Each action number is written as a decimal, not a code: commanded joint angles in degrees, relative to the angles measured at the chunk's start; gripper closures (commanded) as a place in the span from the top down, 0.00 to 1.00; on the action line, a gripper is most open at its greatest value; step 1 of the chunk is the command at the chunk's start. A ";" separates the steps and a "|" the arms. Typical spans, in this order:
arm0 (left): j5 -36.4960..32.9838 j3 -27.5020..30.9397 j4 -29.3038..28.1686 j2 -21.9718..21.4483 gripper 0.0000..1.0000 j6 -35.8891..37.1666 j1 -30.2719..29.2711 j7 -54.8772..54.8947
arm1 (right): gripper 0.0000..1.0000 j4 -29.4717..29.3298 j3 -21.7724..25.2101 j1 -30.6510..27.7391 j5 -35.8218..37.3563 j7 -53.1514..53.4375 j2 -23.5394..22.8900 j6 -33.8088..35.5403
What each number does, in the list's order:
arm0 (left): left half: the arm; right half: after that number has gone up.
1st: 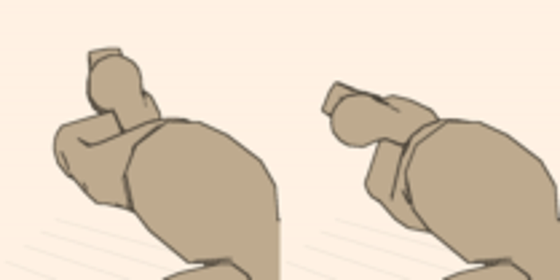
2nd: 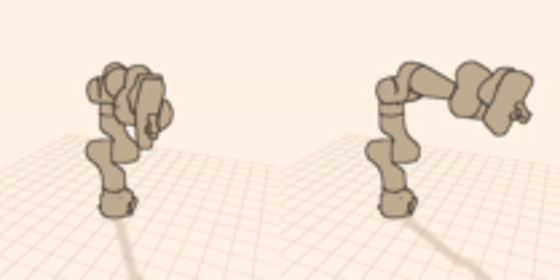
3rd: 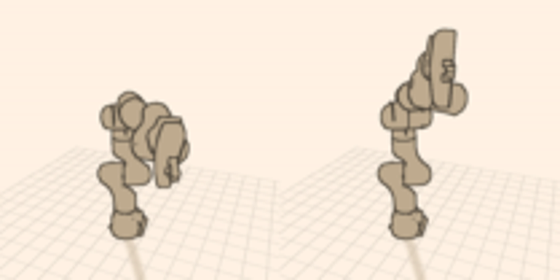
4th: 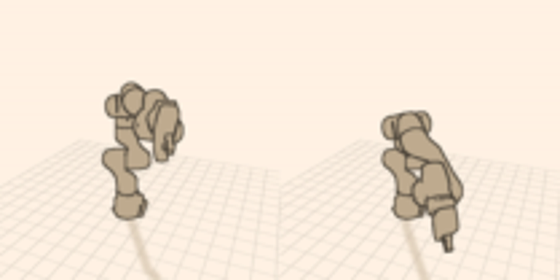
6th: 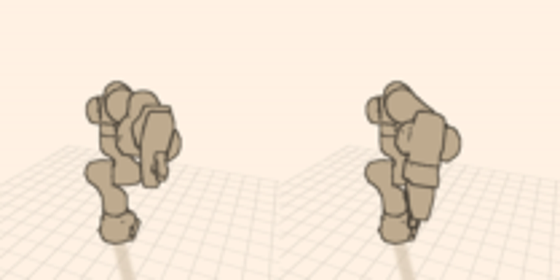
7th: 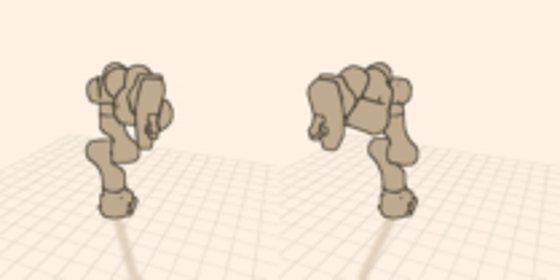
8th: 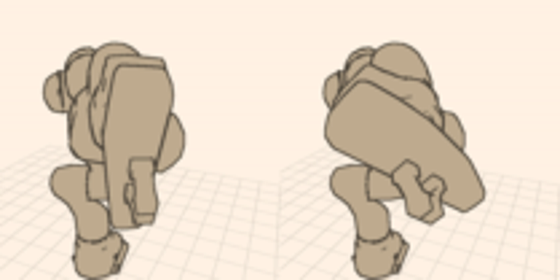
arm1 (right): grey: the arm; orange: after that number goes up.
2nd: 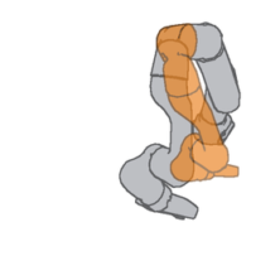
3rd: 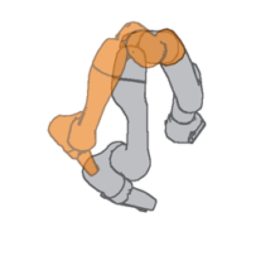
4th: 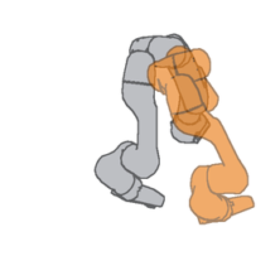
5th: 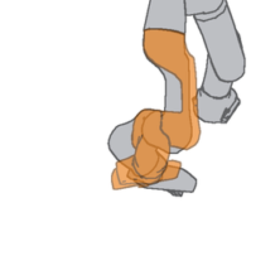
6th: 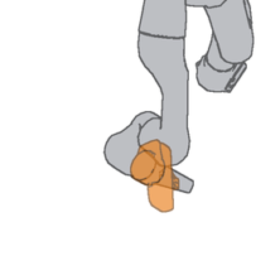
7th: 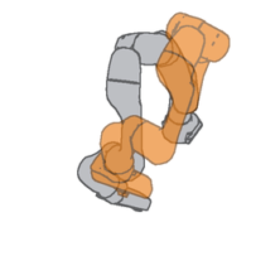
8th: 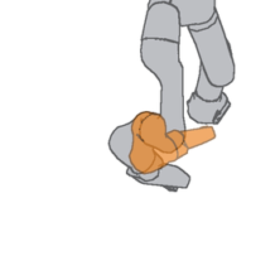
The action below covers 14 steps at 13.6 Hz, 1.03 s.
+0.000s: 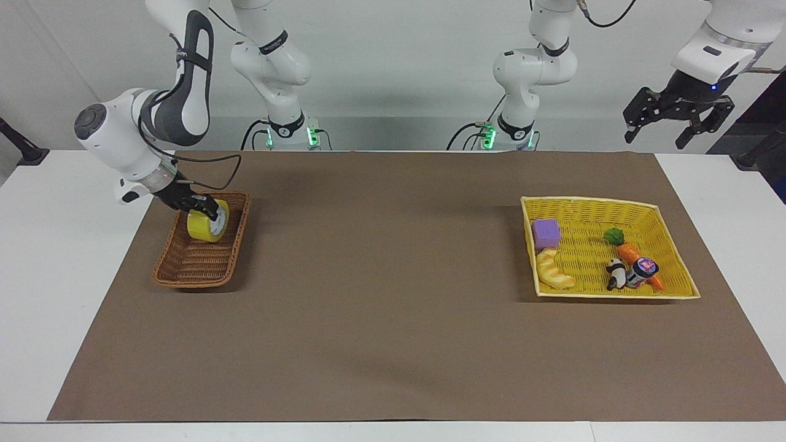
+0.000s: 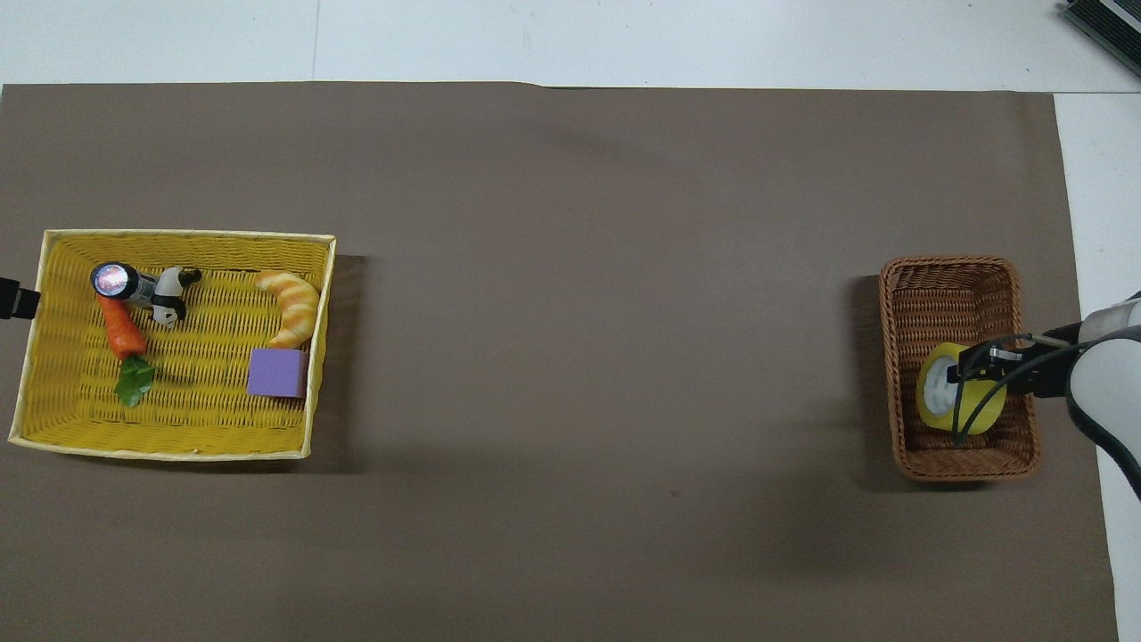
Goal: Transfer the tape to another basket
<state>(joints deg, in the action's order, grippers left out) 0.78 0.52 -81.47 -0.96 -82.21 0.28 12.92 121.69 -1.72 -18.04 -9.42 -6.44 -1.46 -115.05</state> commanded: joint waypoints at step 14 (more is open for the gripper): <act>-0.96 -0.78 -1.32 -1.32 1.00 0.38 -0.90 0.44 | 1.00 -25.71 -1.53 14.24 13.99 5.72 -1.18 7.99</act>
<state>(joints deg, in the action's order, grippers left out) 0.78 0.48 -81.48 -0.96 -82.21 0.28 12.92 99.40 -2.90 -5.36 2.85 -3.63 -1.59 -110.04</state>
